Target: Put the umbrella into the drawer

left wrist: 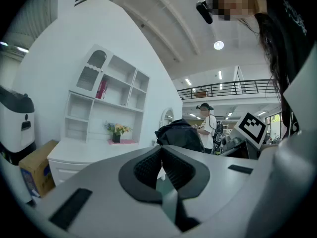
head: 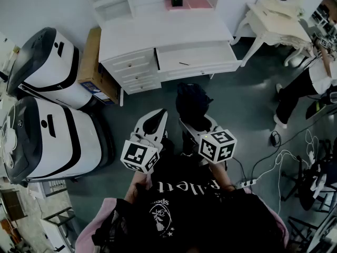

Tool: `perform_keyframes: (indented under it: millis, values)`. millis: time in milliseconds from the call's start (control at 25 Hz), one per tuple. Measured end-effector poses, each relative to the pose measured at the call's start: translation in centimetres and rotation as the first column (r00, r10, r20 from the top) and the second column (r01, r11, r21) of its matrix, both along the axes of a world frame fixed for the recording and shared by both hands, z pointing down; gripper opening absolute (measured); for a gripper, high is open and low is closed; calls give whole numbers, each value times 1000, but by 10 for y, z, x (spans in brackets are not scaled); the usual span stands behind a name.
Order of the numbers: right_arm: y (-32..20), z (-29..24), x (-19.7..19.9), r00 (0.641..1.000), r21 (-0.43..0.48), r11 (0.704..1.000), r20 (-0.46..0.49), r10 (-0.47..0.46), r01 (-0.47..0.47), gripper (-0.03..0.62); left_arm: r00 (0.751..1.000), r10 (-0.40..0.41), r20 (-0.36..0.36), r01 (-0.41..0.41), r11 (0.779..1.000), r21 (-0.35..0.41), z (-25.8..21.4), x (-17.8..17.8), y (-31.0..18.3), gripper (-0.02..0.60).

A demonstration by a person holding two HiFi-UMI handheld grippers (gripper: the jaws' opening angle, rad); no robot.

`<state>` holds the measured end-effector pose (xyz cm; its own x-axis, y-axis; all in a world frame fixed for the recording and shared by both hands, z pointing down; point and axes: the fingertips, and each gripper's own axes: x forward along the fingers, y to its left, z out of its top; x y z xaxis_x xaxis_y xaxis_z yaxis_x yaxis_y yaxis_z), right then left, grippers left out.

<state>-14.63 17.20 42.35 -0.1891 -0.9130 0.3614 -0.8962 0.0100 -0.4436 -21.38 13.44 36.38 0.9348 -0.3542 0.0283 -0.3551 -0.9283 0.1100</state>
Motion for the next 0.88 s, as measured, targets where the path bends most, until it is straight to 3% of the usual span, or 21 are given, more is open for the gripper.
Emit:
perform_keyframes:
  millis: [360, 880]
  values:
    - [5, 7, -6, 1000, -16, 1000, 6, -11, 11, 278, 1000, -11, 11, 11, 999, -35, 13, -10, 1, 14]
    - [5, 6, 22, 998, -8, 999, 55, 32, -32, 278, 999, 5, 37, -4, 999, -39, 14, 6, -2, 14]
